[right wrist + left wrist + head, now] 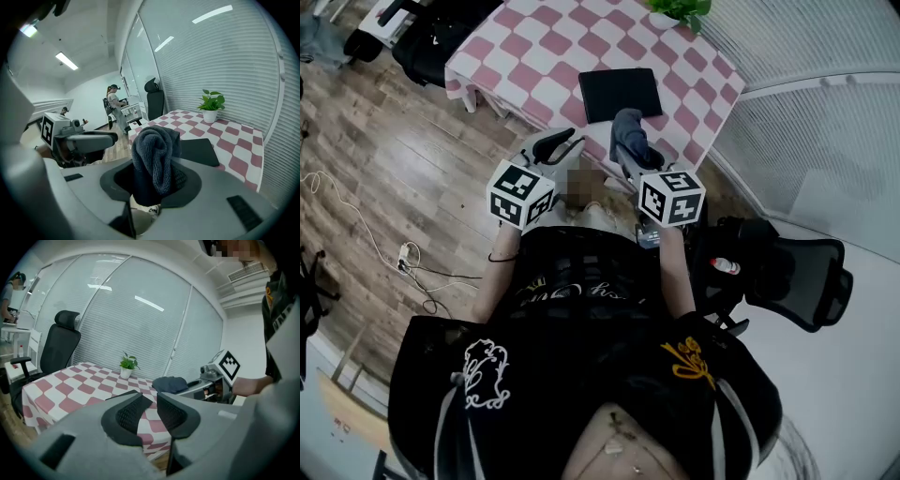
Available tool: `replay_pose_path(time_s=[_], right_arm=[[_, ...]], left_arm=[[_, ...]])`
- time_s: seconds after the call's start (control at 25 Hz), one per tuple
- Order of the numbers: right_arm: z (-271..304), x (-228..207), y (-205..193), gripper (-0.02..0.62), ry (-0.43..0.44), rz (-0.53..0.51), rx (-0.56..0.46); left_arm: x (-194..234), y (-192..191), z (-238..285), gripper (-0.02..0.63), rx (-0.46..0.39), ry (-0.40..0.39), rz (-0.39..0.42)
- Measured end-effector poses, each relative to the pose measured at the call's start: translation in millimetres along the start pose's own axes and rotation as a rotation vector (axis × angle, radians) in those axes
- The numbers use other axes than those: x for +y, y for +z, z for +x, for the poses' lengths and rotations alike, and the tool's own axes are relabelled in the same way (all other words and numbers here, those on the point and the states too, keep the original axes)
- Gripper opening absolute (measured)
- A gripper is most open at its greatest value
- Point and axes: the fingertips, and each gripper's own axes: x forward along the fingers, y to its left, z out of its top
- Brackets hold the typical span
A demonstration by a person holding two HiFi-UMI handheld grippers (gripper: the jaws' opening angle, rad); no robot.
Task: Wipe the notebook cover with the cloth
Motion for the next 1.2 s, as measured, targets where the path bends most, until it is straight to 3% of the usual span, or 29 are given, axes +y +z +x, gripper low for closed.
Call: replay_pose_path(time_s=[0.36, 0.64, 0.8, 0.96, 1.2], right_arm=[[-50.7, -3.5, -20.0, 0.106, 0.058, -0.060, -0.010], [-110.7, -24.8, -71.1, 0.106, 0.099, -0.079, 0.003], [-134.0, -32.4, -74.8, 0.106, 0.124, -0.093, 0.000], [-157.5, -33.4, -113.1, 0.106, 0.148, -0.109, -0.022], [-178.5, -22.3, -138.8, 0.106, 0.192, -0.144, -0.025]], left_arm=[[-42.4, 14.6, 6.8, 0.098, -0.062, 0.075, 0.021], [-123.7, -18.8, 15.3, 0.098, -0.047, 0.106, 0.000], [-151.2, -19.9, 13.8, 0.098, -0.047, 0.143, -0.004], [-188.1, -56.2, 8.2, 0.098, -0.046, 0.174, 0.003], [-222.1, -82.0, -1.9, 0.098, -0.029, 0.199, 0.007]])
